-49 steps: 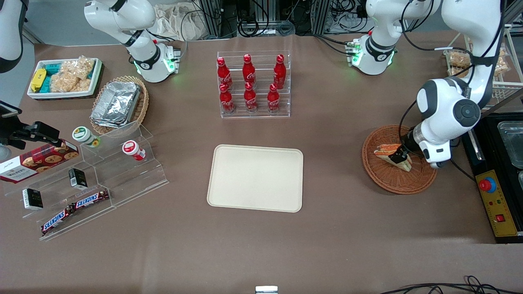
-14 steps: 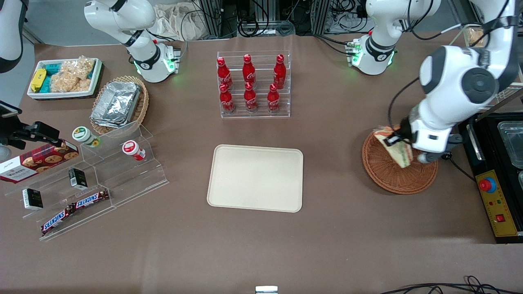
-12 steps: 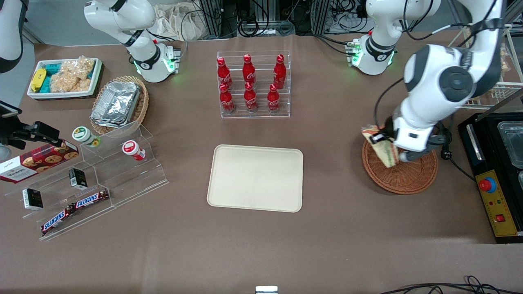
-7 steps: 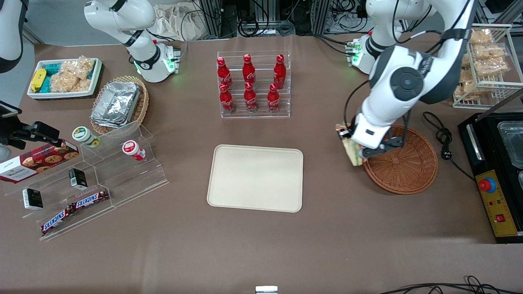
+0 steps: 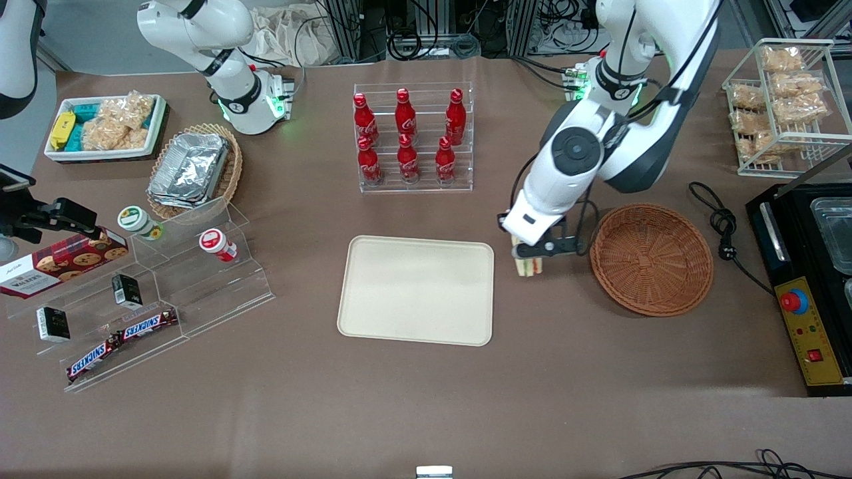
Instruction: Place sandwich from basket to tray
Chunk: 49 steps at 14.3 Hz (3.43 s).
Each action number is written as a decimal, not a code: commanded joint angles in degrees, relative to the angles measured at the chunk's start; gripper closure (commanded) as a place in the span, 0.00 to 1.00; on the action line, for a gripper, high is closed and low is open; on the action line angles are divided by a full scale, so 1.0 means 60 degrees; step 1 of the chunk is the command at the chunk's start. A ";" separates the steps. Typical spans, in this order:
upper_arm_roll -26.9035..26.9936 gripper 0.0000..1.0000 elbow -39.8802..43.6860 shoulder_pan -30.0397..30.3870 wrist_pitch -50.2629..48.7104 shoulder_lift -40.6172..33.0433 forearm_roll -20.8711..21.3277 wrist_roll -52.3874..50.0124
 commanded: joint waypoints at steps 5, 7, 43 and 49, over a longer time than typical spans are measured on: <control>0.0037 1.00 0.0671 -0.0785 0.1692 0.1832 0.1476 -0.0384; 0.0037 1.00 0.1181 -0.0902 0.1722 0.2476 0.2311 -0.1027; 0.0518 0.00 0.2910 0.1587 -0.2900 -0.0903 -0.0392 0.1763; 0.2028 0.00 0.3470 0.1456 -0.5511 -0.2177 -0.1083 0.3084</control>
